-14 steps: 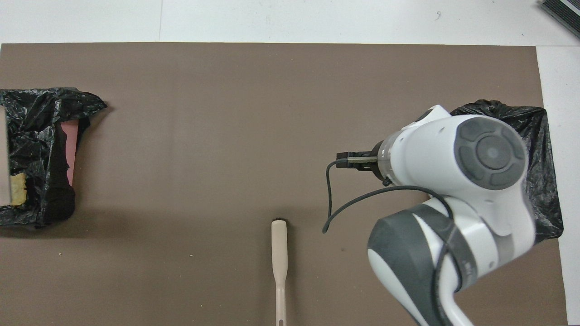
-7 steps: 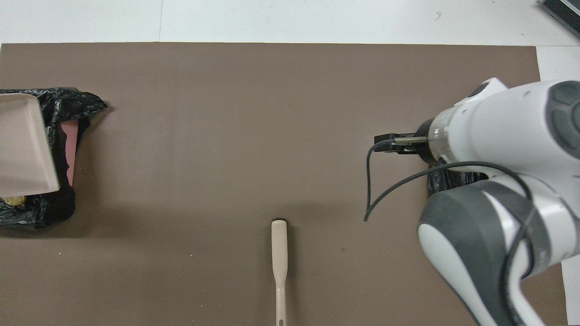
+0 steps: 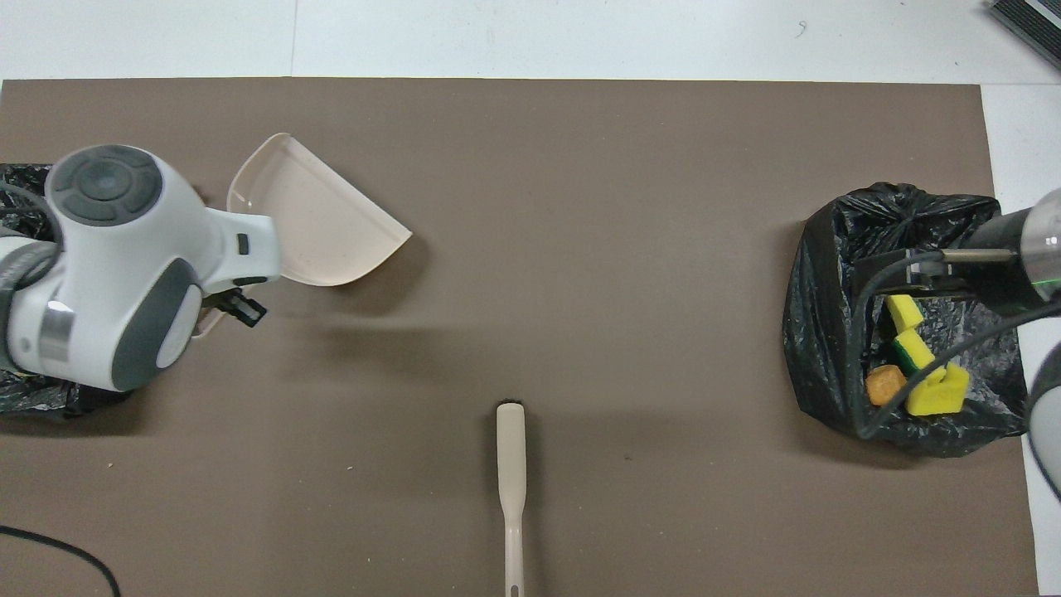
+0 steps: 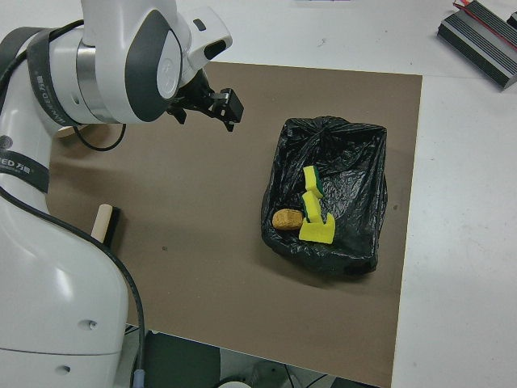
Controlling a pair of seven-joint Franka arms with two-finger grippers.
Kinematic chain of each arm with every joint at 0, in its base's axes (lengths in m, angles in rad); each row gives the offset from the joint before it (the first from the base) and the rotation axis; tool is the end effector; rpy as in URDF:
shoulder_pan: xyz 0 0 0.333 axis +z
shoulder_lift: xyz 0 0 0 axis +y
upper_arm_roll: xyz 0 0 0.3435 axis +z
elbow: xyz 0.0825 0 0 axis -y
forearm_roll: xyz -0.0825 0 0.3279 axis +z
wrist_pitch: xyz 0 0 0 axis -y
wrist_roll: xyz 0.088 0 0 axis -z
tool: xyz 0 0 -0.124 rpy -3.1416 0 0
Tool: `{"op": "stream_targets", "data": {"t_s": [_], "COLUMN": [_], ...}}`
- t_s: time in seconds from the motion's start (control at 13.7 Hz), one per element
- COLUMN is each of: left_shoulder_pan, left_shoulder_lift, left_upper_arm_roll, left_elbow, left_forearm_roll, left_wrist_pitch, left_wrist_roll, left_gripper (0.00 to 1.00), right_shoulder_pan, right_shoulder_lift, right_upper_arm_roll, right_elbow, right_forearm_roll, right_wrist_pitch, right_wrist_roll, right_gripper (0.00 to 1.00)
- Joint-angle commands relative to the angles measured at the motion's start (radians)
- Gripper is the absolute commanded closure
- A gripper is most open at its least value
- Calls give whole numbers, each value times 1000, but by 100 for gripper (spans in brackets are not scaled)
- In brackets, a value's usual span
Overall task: Sweep and dump trash in bin
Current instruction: 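Return the empty dustpan to the table center with the left gripper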
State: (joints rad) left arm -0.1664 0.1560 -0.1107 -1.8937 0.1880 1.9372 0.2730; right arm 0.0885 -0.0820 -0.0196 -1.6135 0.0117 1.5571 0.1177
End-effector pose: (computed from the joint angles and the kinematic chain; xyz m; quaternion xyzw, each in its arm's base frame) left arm 0.5225 -0.1294 0.4501 -0.9470 0.3070 0.0551 0.0772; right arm 0.4685 0.0333 0.6557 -0.9996 0.0242 -0.0121 0.0078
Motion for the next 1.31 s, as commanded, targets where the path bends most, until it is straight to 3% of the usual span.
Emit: {"op": "stream_targets", "data": {"t_s": [0.0,0.29,0.51,0.87,1.24], "left_shoulder_pan": [-80,-197,-252,-292,-366], "left_shoulder_lift": [32,117,129,200,327], "left_upper_arm_roll": [25,26,25,25,13], "left_elbow": [11,96,108,172,283], "left_forearm_roll": [-62,-157,-170,-185,-179], "left_wrist_pitch": [68,123,187,209,209], "left_wrist_roll": [-179,-449,-666,-839,-850], "left_gripper": [100,100,100,100,100], "right_shoulder_pan": [5,7,5,-18,-32], "right_shoulder_lift": [-31,-70,-65,-2,-19], "right_upper_arm_roll": [-46,-56,-62,-86,-74], "right_elbow": [29,15,9,69,50], "right_forearm_roll": [-1,5,8,13,11], "right_wrist_pitch": [-72,-92,-83,-88,-78], "right_wrist_roll": [-69,-63,-70,-69,-70], "right_gripper": [0,0,0,0,0]}}
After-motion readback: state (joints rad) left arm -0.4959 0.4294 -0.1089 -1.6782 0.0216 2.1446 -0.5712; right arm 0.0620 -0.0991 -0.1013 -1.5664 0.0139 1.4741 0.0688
